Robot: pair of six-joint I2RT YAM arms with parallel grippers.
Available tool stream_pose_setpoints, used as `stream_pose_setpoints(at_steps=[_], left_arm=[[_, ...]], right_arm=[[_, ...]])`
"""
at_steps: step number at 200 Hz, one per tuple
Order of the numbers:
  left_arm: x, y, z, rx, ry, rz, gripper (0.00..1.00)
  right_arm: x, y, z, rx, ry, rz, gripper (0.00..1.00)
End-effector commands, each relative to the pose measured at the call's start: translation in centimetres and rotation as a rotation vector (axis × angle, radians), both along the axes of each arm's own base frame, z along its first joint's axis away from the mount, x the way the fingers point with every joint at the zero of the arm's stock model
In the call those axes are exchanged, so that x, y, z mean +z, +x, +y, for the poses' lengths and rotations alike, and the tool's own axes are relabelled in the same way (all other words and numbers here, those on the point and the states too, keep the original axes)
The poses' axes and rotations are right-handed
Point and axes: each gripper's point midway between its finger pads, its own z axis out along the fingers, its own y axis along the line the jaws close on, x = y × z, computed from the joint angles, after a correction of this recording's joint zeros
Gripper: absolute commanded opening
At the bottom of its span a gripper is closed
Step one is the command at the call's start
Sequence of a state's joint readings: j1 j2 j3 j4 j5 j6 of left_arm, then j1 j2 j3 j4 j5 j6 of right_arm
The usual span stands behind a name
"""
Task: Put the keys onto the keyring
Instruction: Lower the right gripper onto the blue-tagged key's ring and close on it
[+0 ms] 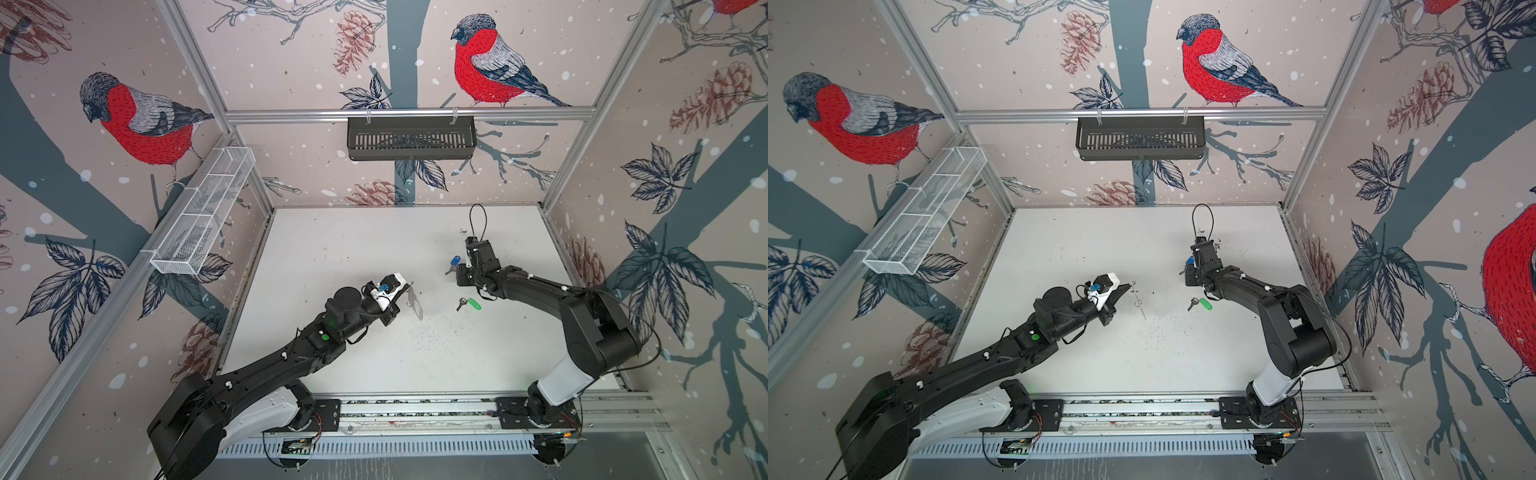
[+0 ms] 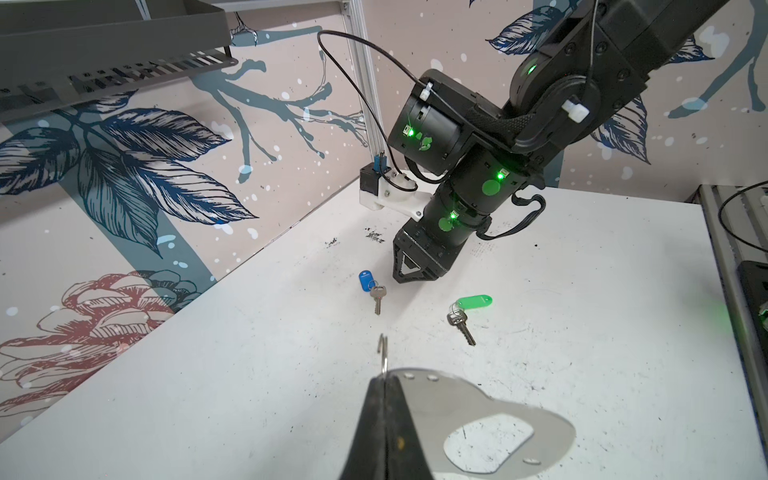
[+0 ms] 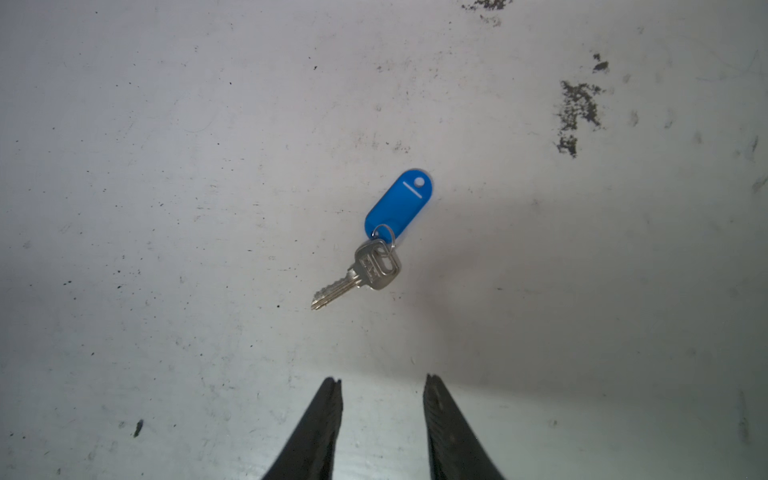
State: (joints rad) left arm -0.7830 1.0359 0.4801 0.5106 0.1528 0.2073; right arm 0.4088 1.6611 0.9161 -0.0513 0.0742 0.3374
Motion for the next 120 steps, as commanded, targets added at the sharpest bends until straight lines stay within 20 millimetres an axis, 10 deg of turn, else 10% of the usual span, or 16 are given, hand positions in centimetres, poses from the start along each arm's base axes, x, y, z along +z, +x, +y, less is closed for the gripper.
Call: stream_pose_setpoints(at_steps=[1,120], left_arm=[[0.9,0.2,0.0,0.011,-0.04,-0.009,0.0],[0.6,0.0,0.3,0.018,-0.031,0.008,0.0]], right_arm=[[0.3,1.6,0.3,-0.018,0.024,-0.024,0.38],[-3.4,5.8,1.1,0.003,0.046,0.032,0.19]])
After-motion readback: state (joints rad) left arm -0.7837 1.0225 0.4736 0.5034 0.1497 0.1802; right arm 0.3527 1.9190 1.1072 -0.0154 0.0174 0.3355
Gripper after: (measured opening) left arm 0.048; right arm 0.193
